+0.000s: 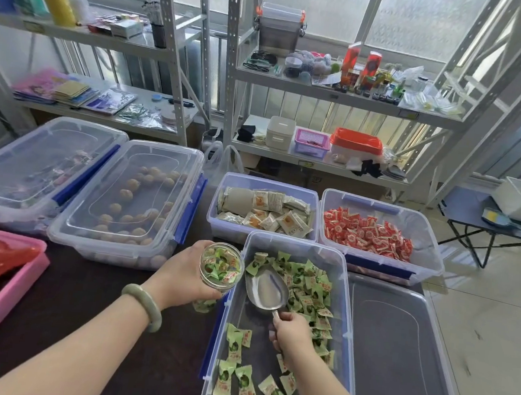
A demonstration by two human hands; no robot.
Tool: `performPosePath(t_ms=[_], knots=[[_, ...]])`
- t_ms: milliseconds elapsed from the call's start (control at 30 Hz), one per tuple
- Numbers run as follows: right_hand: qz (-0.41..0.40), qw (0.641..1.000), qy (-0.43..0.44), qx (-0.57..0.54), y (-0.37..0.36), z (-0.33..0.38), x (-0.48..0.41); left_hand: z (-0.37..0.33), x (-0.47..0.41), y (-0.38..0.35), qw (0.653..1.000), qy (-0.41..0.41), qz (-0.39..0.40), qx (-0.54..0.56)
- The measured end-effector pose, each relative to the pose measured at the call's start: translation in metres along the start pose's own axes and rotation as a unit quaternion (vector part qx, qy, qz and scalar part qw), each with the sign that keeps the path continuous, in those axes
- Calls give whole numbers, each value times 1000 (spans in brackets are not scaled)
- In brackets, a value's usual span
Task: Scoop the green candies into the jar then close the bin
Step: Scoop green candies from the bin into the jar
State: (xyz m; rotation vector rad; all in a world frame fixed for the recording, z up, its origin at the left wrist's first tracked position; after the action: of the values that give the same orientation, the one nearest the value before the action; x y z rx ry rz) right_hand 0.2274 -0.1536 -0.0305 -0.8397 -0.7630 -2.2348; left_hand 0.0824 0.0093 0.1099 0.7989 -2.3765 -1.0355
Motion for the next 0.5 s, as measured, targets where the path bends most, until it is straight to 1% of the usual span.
performPosePath(t_ms=[67,167,267,333,500], knots=[[-2,997,-8,-70,-7,-4,1,-1,1,0,1000,1,2,1],[-14,995,10,-96,-13,-8,7,-1,1,1,1000,3,3,0],[-63,996,49,-32,-10,-14,9,1,2,0,1000,2,9,5],[-84,995,56,2,-9,-15,7,4,1,-1,1000,4,12,14],[-81,995,50,16,-16,3,1,7,-1,-3,1000,1,16,19]])
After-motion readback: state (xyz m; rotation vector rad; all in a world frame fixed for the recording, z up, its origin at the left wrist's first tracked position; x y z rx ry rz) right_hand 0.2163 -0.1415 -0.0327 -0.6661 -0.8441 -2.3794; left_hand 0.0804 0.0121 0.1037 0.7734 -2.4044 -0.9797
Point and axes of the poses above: each hand's wrist, its own x-axis away from the middle knuckle, its own y-axis out of the back of the hand, z = x × y, the point moved 4 cm from there along -x, towards the middle knuckle, and after that the axes turned 1 degree about -y, right-handed, at the moved point
